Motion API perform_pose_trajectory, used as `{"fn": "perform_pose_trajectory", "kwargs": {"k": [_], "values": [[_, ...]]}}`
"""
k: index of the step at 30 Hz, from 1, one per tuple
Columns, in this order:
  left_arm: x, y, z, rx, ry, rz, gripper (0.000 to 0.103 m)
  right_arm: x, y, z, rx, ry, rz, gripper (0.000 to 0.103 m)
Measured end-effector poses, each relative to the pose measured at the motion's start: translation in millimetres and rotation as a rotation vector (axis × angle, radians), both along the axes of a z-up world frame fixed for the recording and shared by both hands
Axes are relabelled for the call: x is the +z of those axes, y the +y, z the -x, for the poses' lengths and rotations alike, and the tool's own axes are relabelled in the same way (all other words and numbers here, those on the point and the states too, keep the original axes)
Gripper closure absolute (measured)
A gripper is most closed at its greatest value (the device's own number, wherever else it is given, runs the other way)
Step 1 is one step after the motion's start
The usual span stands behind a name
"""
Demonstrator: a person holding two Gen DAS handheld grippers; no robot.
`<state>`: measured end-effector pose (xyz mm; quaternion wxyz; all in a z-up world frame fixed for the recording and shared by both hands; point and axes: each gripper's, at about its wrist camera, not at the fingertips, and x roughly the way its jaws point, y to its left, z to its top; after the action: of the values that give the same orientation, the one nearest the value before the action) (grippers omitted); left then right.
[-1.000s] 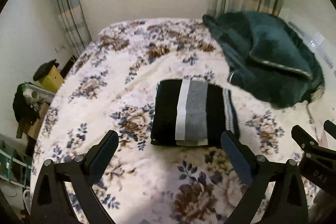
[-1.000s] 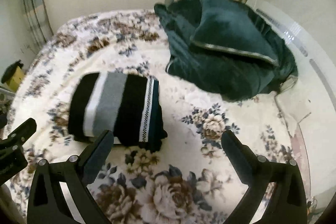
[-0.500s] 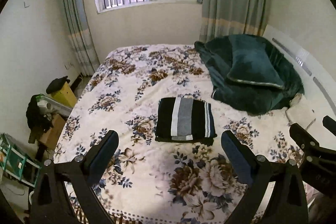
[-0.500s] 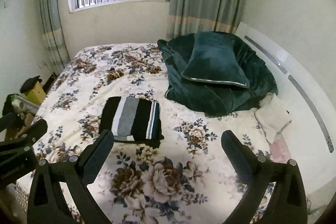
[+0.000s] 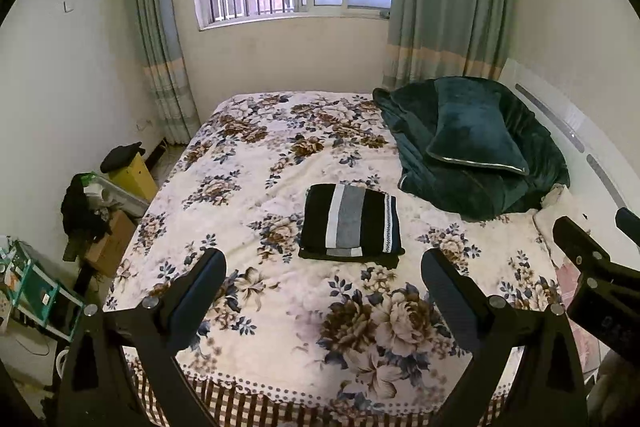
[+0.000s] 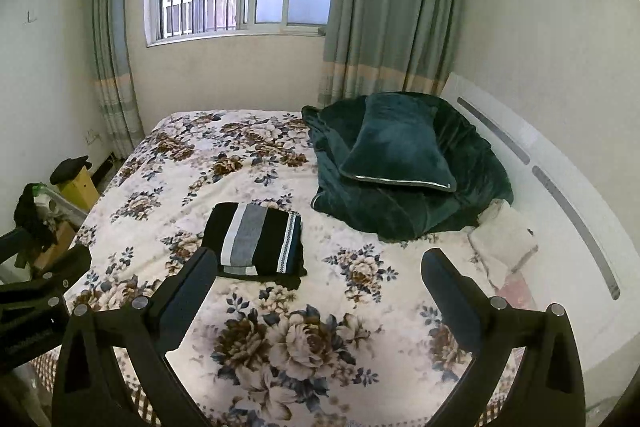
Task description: Fold small clothes
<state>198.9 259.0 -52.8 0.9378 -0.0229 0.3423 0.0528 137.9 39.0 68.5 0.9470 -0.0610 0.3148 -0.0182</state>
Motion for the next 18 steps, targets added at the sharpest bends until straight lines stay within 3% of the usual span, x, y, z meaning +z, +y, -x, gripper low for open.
{"fn": "perform_pose_trajectory", "kwargs": {"k": [18], "values": [[10.4, -0.3, 11.5, 0.047, -0.037, -0.003, 0.0, 7.6, -9.6, 6.5, 0.034, -0.006, -0.008, 0.0]]}}
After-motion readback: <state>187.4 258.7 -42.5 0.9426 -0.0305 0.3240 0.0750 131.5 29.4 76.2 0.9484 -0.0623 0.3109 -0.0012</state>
